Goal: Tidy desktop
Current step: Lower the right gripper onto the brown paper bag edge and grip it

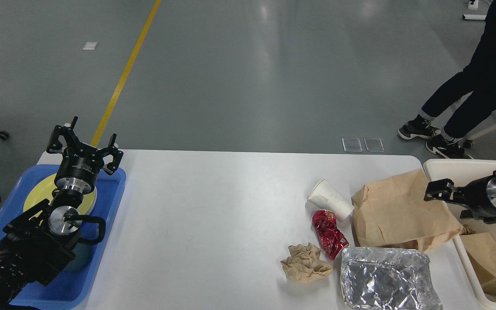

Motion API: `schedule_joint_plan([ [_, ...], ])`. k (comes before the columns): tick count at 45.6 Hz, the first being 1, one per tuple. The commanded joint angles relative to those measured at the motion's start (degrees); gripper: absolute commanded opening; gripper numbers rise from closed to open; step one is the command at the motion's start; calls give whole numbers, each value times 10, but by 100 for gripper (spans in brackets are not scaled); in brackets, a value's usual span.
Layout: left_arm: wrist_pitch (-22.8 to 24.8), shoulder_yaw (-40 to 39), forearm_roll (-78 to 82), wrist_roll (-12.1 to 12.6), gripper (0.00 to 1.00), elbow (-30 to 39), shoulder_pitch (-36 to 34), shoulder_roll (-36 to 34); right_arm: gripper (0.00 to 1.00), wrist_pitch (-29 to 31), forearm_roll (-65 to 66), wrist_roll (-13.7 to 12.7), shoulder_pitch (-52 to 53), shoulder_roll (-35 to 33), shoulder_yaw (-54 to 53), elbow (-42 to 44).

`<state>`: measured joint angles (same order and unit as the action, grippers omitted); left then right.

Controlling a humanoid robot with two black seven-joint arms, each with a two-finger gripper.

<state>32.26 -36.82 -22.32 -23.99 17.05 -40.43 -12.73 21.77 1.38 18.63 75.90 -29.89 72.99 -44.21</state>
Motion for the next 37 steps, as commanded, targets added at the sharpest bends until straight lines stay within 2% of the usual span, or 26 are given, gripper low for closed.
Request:
schedule_joint_plan([
  [1, 0, 0, 0, 0, 97, 0, 0, 1, 100, -49, -2, 0, -35, 3, -28, 16],
  [25, 0, 0, 0, 0, 97, 0, 0, 0, 100, -96, -38, 0, -87, 34, -46, 64],
  [37, 0, 0, 0, 0, 97, 0, 0, 0, 100, -97, -43, 0, -109, 45, -52, 68],
])
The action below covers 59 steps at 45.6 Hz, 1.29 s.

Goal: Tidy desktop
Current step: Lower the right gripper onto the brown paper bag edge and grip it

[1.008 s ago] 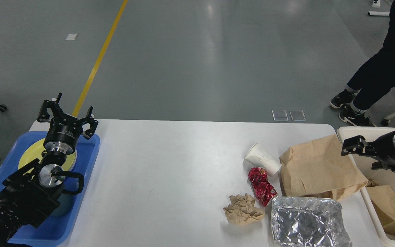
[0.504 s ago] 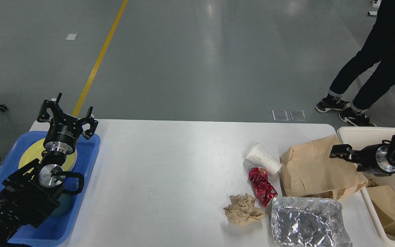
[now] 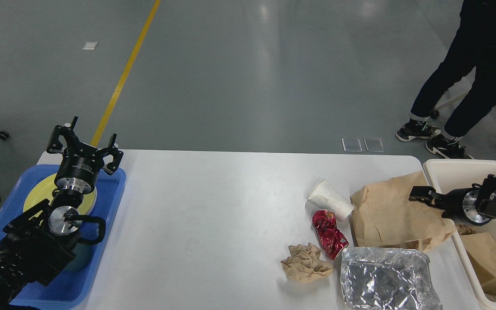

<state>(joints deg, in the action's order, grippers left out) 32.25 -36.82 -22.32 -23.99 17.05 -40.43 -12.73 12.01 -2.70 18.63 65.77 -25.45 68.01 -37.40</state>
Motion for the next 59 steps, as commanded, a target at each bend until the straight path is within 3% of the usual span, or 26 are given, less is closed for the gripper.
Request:
schedule_joint_plan([
  [1, 0, 0, 0, 0, 97, 0, 0, 0, 100, 0, 0, 0, -7, 1, -3, 0],
  [38, 0, 0, 0, 0, 97, 0, 0, 1, 100, 10, 16, 0, 54, -31, 34, 1],
  [48, 0, 0, 0, 0, 97, 0, 0, 0, 100, 45, 31, 1, 25, 17, 33, -4],
  [59, 0, 0, 0, 0, 97, 0, 0, 0, 100, 86, 180, 2, 45, 52, 35, -10],
])
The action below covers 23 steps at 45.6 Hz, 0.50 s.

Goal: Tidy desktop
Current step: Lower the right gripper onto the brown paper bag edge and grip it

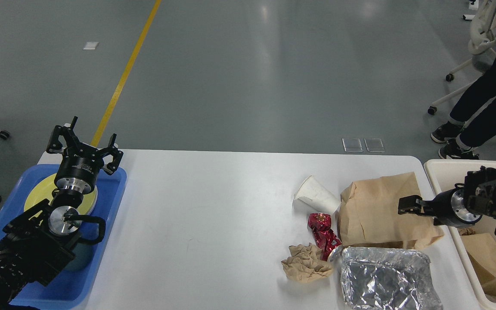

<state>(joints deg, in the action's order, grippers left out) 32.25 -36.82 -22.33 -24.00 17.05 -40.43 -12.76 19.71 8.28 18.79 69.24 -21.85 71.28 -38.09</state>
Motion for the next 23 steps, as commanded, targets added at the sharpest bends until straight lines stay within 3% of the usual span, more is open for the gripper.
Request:
schedule_joint_plan([
  [1, 0, 0, 0, 0, 97, 0, 0, 0, 100, 10, 82, 0, 12, 18, 4, -3],
  [23, 0, 0, 0, 0, 97, 0, 0, 0, 100, 8, 122, 2, 27, 21, 43, 12],
])
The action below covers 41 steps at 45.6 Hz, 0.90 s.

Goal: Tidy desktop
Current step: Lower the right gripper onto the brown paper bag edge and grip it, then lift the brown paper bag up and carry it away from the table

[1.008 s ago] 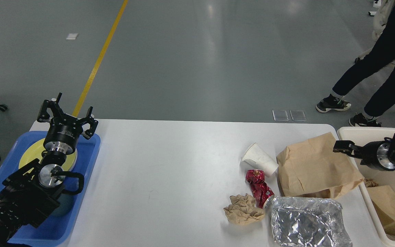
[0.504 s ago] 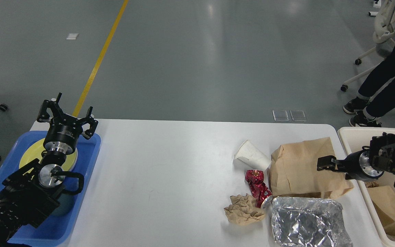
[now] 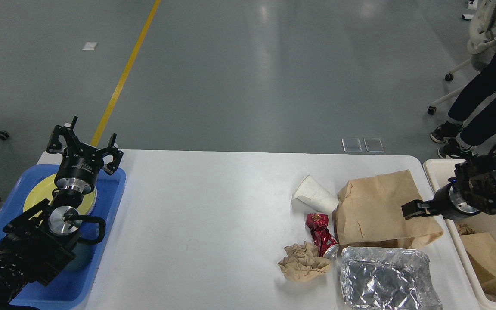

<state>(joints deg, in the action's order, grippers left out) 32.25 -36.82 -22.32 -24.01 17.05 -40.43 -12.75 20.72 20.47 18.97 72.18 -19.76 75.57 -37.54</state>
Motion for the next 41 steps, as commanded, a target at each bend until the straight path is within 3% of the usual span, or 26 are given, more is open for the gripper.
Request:
schedule_joint_plan([
  [1, 0, 0, 0, 0, 97, 0, 0, 0, 100, -2, 0, 1, -3, 0, 0, 9],
  [16, 0, 0, 0, 0, 97, 0, 0, 0, 97, -19, -12, 1, -7, 1, -2, 16],
  [21, 0, 0, 0, 0, 97, 0, 0, 0, 72, -39, -14, 1, -7, 1, -1, 15],
  [27, 0, 0, 0, 0, 97, 0, 0, 1, 29, -32, -17, 0, -11, 10, -2, 12],
  [32, 0, 0, 0, 0, 97, 0, 0, 0, 0, -29, -17, -1, -14, 14, -2, 7],
  [41, 0, 0, 0, 0, 97, 0, 0, 0, 0, -4, -17, 0, -12, 14, 0, 6],
])
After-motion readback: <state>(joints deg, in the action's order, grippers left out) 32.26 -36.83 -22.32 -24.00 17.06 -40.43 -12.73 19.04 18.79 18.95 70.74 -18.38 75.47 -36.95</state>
